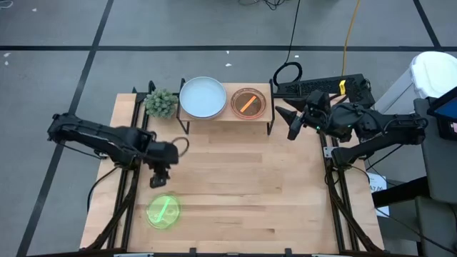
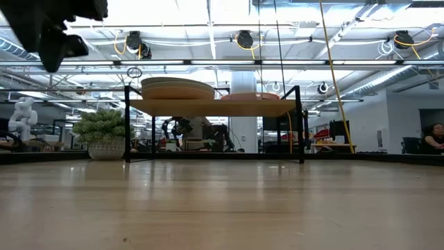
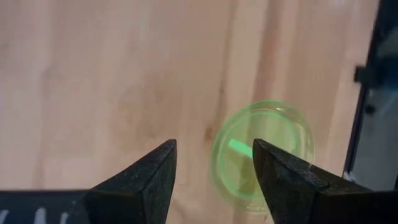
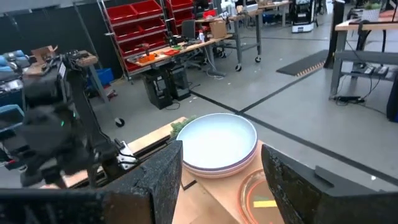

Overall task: Place and stack plates onto a shelf
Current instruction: Stack the small green plate on top of the small orange plate on the shelf

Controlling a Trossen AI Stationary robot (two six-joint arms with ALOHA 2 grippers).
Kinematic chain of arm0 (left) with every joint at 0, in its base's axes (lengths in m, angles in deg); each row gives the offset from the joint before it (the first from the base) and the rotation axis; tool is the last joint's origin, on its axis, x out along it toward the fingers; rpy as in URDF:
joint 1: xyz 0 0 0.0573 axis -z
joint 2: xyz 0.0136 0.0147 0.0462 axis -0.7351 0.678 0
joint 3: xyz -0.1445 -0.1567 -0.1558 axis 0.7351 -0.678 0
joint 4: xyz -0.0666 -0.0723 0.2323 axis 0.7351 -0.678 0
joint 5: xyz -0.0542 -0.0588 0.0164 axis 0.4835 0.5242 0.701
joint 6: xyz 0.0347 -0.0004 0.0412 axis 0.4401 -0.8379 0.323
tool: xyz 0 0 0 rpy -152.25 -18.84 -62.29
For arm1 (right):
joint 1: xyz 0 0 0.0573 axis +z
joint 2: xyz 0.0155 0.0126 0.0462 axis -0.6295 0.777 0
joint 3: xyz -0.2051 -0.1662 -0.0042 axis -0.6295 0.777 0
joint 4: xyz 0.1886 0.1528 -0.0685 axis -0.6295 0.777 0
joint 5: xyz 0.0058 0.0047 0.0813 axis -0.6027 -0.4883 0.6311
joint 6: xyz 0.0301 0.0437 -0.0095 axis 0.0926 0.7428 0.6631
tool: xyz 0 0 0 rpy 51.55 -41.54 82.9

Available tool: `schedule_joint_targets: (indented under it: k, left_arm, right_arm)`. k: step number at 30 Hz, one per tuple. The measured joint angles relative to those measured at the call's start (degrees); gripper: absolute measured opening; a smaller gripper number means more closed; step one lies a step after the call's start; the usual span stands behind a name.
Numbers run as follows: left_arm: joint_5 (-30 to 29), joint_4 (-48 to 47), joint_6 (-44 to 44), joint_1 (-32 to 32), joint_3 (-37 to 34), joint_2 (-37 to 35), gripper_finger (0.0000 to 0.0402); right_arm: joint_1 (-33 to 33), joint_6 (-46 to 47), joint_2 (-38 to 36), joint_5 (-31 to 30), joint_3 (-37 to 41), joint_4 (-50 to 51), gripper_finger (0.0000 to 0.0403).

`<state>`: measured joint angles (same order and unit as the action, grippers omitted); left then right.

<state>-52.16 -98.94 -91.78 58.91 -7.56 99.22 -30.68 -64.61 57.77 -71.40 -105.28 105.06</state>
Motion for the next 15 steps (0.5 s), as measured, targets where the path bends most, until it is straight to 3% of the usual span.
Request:
schedule_joint_targets:
  k: [6, 15]
  left_arm:
    - [3.16, 11.12, 3.84, 5.31, -5.44, 2.38, 0.0216]
    - [3.66, 17.36, 3.75, 7.82, -11.41, 6.63, 0.0217]
  right_arm:
    - [0.00, 3.78, 0.79, 0.13, 0.00, -0.04, 0.0199]
    - [0.02, 4.03, 1.25, 1.83, 0.00, -0.46, 0.0199]
